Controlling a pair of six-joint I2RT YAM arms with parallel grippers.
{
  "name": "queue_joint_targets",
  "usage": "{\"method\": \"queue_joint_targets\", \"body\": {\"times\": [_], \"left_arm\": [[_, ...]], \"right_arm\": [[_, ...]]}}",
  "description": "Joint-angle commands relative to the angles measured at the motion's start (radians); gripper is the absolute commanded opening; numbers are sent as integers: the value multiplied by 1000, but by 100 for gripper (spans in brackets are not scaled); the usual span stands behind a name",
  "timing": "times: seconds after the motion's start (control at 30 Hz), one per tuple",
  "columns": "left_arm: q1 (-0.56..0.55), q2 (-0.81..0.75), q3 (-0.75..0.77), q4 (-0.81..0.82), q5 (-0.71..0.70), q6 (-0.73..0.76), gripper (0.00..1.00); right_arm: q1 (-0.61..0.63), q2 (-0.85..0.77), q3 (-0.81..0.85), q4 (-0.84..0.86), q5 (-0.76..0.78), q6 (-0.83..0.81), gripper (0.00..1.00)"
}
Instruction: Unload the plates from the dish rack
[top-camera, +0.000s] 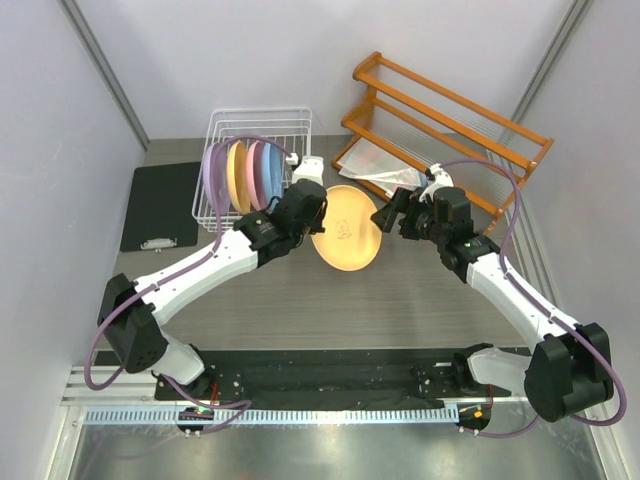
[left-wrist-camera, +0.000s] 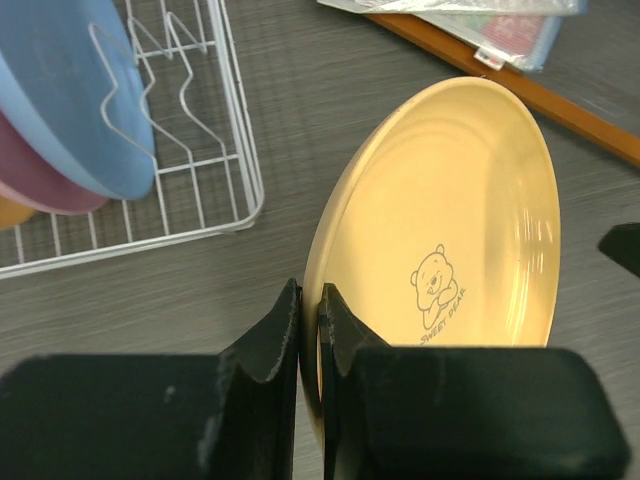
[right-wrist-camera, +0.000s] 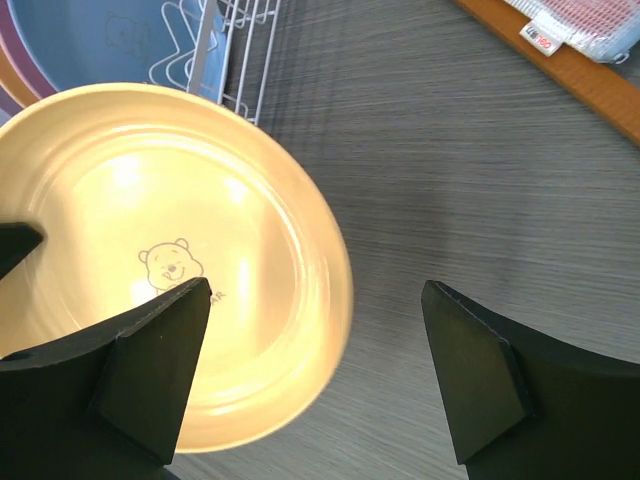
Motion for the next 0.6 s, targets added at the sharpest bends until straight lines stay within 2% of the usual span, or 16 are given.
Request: {"method": "queue_joint_targets", "body": {"times": [0.0,0.33,0.57], "left_arm": [[7,-29,9,88,70,-83,0],[37,-81,-58,152,96,-127,0],[114,-138,-210,295,247,-208,0]], "right_arm": [[-2,-7,-14,79,-58,38,91],[-4,-7,-71,79,-38,40,80],[-4,-45,-101,112,-35,43,80]]}}
